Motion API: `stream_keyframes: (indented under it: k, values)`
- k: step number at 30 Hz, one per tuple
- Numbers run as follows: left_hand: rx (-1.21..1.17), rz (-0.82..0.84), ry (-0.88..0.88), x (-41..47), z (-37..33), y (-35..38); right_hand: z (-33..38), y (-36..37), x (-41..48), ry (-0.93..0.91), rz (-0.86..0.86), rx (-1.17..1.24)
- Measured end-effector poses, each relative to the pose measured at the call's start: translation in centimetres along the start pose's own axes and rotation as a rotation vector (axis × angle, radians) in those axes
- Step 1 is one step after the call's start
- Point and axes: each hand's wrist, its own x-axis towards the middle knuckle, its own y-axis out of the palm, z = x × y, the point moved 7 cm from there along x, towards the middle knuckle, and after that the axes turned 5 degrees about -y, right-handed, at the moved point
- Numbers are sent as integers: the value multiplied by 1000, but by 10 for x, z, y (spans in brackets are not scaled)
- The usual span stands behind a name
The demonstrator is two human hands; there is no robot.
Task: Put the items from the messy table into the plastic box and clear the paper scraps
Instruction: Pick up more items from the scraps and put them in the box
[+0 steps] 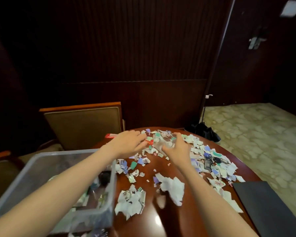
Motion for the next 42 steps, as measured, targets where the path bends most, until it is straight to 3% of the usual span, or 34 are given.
stream_keyframes:
  k: [14,22,28,33,42]
  values:
    - [-112,66,-324,-140,147,-10,124,98,-83,-93,208,208]
    - [-380,207,-429,-187,180,27,132,167,-104,-117,470,36]
    - [-403,314,-464,-203,188,56,129,204,-112,-166,792,-228]
    - [-395,422,-428,-208,180,77,130,233,-117,-355,928,-454]
    - [-356,485,-423,-198,187,104,122,277,-120,-500,1115,-667]
